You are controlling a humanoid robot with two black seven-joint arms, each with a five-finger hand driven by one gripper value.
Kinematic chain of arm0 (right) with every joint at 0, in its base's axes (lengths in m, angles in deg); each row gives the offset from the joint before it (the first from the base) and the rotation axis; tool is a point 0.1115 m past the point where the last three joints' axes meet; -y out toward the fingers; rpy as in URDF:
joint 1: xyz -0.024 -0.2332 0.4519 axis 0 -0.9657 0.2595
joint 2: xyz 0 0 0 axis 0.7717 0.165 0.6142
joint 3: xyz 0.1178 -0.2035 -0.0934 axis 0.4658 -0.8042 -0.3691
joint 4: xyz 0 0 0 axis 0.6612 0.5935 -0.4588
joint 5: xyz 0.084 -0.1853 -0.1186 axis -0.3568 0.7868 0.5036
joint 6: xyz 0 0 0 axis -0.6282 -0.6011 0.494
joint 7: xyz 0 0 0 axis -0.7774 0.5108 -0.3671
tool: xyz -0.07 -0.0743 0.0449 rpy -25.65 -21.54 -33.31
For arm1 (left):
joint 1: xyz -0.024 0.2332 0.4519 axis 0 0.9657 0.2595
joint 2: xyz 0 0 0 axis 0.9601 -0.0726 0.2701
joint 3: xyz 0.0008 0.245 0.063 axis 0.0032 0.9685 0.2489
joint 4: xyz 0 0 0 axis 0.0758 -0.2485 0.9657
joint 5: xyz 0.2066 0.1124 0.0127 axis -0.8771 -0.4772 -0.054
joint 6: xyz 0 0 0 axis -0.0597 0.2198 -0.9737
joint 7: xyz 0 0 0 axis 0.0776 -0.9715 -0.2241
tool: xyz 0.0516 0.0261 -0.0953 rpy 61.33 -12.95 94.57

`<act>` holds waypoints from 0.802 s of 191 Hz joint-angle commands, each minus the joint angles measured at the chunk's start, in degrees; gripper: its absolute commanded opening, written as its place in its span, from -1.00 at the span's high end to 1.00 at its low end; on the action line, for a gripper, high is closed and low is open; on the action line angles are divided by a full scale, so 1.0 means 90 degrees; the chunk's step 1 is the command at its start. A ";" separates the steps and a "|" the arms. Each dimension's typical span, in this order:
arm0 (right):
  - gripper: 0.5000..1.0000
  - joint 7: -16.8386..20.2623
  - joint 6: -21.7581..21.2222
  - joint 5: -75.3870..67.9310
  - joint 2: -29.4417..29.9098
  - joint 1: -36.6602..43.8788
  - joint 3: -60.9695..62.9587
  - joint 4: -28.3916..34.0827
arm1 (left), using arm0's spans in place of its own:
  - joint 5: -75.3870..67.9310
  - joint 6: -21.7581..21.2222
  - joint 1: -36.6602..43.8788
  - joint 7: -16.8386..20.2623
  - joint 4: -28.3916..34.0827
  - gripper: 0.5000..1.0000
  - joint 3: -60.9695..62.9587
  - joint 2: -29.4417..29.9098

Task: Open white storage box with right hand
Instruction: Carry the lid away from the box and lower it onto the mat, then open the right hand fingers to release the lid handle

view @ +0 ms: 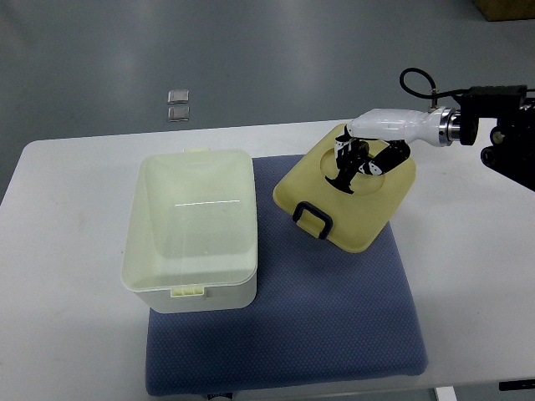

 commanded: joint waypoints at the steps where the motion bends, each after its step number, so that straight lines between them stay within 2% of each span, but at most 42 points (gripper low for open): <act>1: 1.00 0.0000 0.0010 0.0016 0.0117 -0.0073 -0.0015 0.0000 | 0.0000 -0.0007 0.0004 -0.0001 -0.0006 -1.00 0.0000 0.0000; 72: 1.00 0.0000 0.0059 0.0074 0.0420 -0.0327 -0.0035 0.0000 | 0.0000 -0.0007 0.0004 -0.0001 0.0003 -1.00 0.0000 0.0000; 153: 1.00 0.0000 0.0049 0.0026 0.0420 -0.0523 -0.0035 0.0019 | 0.0000 0.0002 -0.0006 -0.0001 0.0003 -1.00 0.0000 0.0000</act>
